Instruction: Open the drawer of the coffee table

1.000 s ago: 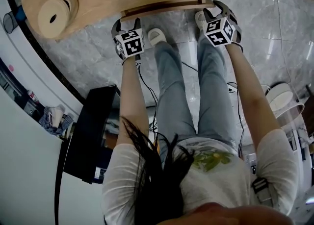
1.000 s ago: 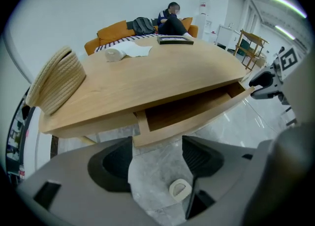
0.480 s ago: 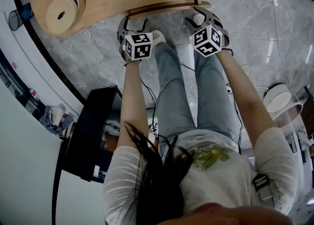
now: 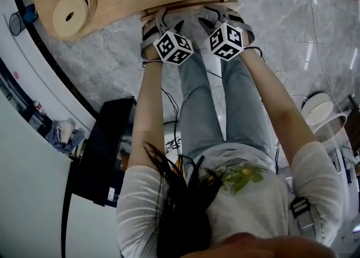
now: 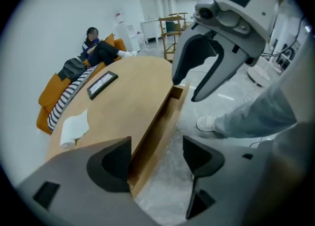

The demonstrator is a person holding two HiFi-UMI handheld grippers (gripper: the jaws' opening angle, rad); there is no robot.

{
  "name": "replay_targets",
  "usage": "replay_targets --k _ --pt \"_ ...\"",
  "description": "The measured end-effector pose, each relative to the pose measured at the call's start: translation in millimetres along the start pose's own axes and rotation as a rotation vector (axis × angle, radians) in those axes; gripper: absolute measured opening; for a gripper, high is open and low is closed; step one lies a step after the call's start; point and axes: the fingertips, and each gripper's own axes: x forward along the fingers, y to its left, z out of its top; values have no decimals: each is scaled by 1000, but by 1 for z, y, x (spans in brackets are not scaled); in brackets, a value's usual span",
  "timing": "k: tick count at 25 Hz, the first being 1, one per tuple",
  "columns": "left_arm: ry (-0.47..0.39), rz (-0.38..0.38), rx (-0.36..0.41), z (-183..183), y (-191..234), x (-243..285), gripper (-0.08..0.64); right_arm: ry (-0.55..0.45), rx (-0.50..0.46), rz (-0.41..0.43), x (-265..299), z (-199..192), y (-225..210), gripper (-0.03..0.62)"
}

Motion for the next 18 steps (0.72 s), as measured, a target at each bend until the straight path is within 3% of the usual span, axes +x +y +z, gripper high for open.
replay_targets --k 4,8,18 --pt "20 -82 92 -1 -15 17 321 21 -49 30 19 1 1 192" --pt "46 -149 156 -11 -24 31 321 88 -158 94 38 -9 9 187" --pt "65 -190 195 -20 -20 55 321 161 -297 114 68 -21 9 158"
